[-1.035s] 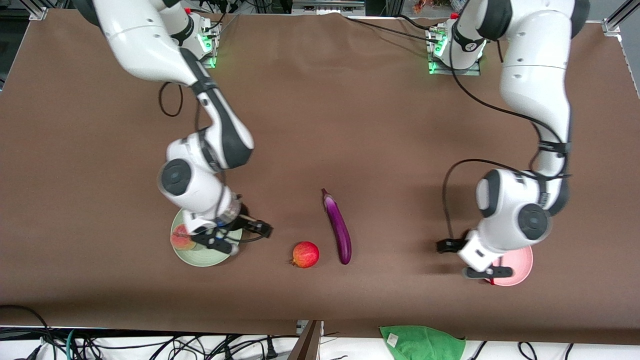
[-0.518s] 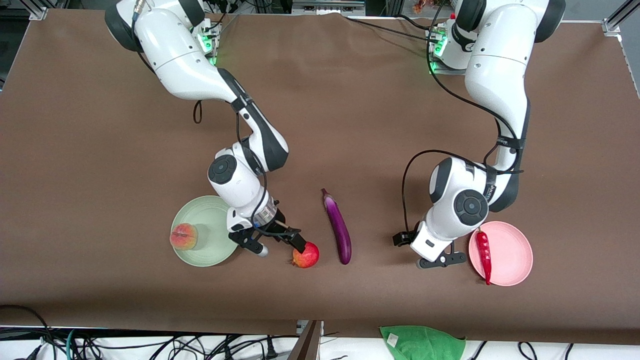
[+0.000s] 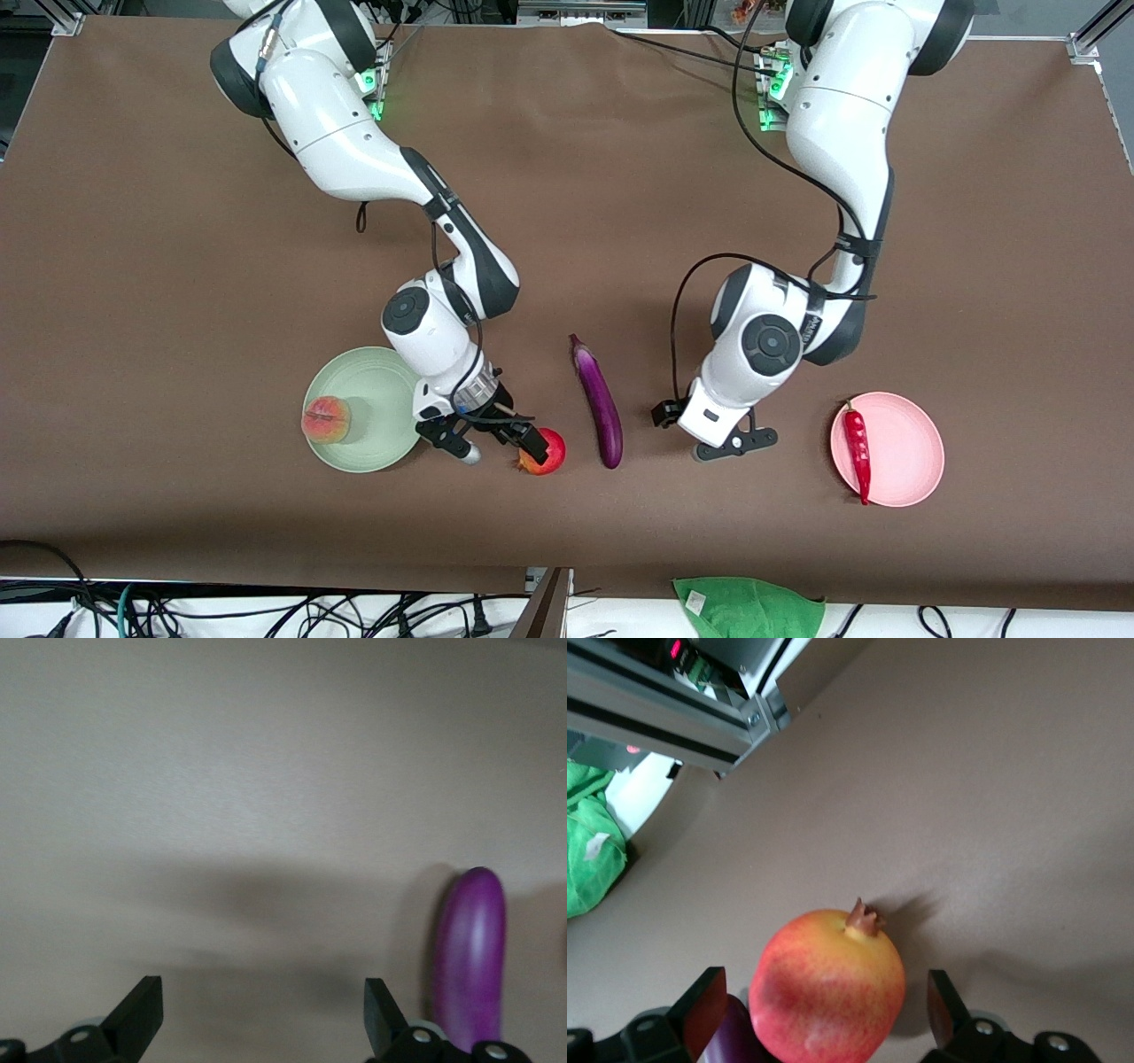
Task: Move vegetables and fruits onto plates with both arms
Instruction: 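Move the left gripper to the eggplant while the right gripper reaches the pomegranate, then grasp the eggplant with the left gripper while the right gripper grasps the pomegranate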
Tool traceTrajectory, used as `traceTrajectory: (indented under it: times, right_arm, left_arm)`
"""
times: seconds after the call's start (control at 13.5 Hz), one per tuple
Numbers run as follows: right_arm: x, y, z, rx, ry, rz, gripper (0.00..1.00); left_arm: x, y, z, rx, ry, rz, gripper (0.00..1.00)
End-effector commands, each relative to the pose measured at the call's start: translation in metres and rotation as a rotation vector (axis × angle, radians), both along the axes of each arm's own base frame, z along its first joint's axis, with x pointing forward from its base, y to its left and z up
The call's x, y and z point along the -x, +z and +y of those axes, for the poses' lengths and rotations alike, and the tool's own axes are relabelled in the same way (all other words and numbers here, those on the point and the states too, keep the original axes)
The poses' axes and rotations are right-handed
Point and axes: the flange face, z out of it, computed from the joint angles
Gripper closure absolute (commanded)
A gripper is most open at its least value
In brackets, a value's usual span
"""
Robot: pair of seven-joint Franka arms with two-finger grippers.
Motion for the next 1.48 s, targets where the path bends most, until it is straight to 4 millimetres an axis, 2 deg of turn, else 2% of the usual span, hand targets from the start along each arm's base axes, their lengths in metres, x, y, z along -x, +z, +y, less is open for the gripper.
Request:
traceTrajectory:
  times: [0.0, 0.15, 0.22, 0.44, 0.59, 0.67, 0.89, 0.96, 1.04, 1.11, 1.18, 1.33, 1.4]
  right_arm:
    - [0.002, -0.012, 0.012, -0.042, -0.014, -0.024, 0.00]
    - [0.005, -0.018, 0.015, -0.032, 0.001, -0.024, 0.00]
    - [0.006, -0.020, 0.014, -0.019, 0.015, -0.031, 0.19]
    - [0.004, -0.012, 0.014, -0.011, 0.034, -0.043, 0.99]
    - [-0.001, 0.009, 0.010, -0.028, 0.022, -0.034, 1.00]
    - [-0.002, 0.028, 0.012, -0.016, 0.040, 0.001, 1.00]
    - [-0.014, 0.076, -0.016, 0.033, 0.063, 0.099, 1.00]
    - [-0.015, 0.086, -0.019, 0.037, 0.068, 0.107, 1.00]
    - [-0.015, 0.088, -0.019, 0.035, 0.066, 0.105, 1.00]
    - [-0.011, 0.084, -0.012, 0.034, 0.071, 0.109, 0.87]
    - [-0.010, 0.081, -0.008, 0.023, 0.058, 0.108, 0.01]
    - [-0.007, 0.063, 0.000, 0.013, 0.054, 0.078, 0.00]
    - [-0.004, 0.047, 0.007, 0.008, 0.056, 0.055, 0.00]
  left_arm:
    - [0.005, -0.006, -0.018, 0.045, 0.087, -0.017, 0.00]
    - [0.008, -0.012, -0.026, 0.046, 0.096, -0.013, 0.00]
    - [0.011, -0.014, -0.030, 0.053, 0.096, -0.008, 0.00]
    - [0.014, -0.016, -0.041, 0.137, 0.147, 0.009, 0.00]
    - [0.018, -0.024, -0.050, 0.171, 0.173, 0.013, 0.00]
    - [0.021, -0.031, -0.055, 0.175, 0.188, 0.016, 0.00]
    - [0.028, -0.042, -0.069, 0.181, 0.222, 0.008, 0.00]
    - [0.030, -0.046, -0.073, 0.185, 0.233, -0.002, 0.00]
    - [0.032, -0.050, -0.076, 0.185, 0.236, -0.004, 0.00]
    - [0.033, -0.053, -0.078, 0.182, 0.233, -0.002, 0.00]
    - [0.035, -0.055, -0.081, 0.181, 0.227, -0.009, 0.00]
    - [0.040, -0.065, -0.087, 0.171, 0.214, -0.010, 0.01]
    - [0.043, -0.065, -0.091, 0.169, 0.206, -0.019, 0.21]
